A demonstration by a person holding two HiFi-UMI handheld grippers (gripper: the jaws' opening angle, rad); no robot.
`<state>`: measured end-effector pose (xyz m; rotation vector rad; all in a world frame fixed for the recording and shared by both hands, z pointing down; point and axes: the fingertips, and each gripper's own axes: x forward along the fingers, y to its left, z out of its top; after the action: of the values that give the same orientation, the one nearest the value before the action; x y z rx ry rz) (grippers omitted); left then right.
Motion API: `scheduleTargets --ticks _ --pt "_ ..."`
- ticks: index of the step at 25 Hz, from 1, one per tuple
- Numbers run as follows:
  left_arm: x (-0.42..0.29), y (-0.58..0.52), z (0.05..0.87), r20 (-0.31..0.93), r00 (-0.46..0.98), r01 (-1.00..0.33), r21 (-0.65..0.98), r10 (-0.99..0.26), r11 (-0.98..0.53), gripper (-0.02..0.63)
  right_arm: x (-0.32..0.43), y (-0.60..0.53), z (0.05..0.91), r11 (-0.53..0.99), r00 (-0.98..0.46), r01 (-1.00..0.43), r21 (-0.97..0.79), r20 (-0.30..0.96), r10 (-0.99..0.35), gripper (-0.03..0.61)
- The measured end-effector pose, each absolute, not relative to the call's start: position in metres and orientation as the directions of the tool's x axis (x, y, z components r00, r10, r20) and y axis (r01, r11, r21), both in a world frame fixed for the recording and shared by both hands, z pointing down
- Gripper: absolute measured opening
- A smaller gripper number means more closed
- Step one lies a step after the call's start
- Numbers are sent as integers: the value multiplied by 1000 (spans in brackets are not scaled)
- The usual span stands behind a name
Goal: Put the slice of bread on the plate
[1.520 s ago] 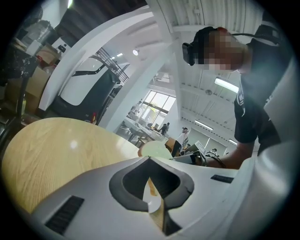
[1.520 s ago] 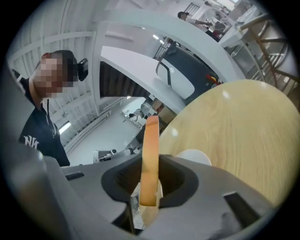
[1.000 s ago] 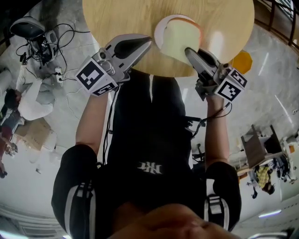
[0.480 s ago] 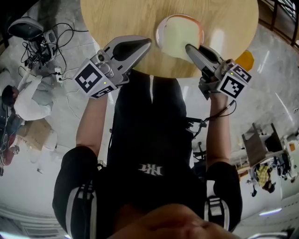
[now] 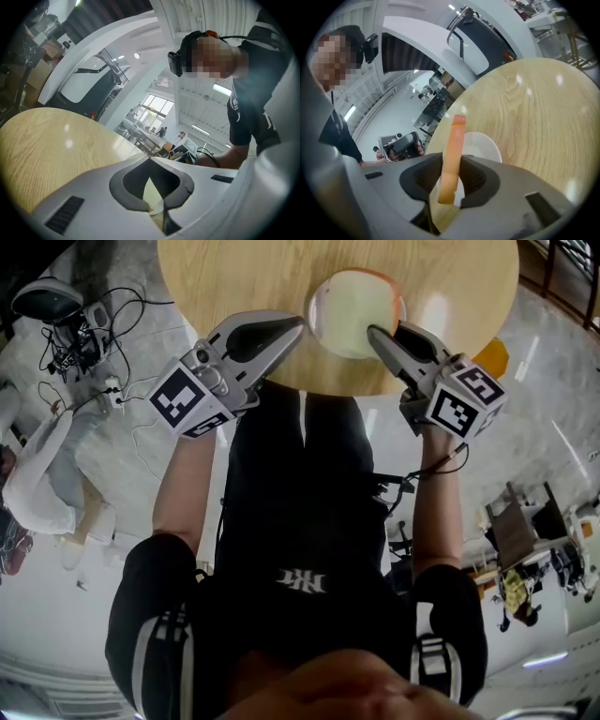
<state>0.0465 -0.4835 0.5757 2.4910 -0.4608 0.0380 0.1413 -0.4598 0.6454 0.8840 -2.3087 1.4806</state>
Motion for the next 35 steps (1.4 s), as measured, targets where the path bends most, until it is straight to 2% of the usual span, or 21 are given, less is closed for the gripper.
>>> scheduleTargets --ticks 15,21,35 --pt "58 -474 578 126 952 -300 572 -280 -763 9 147 -462 657 452 -662 -739 -500 664 -348 163" --pt "59 -470 582 129 954 -294 575 -271 -763 10 148 -464 659 518 -620 -756 -400 690 -374 176" --pt "61 -463 585 132 955 -293 580 -267 -760 9 150 -468 668 570 -574 -768 -293 710 -409 195"
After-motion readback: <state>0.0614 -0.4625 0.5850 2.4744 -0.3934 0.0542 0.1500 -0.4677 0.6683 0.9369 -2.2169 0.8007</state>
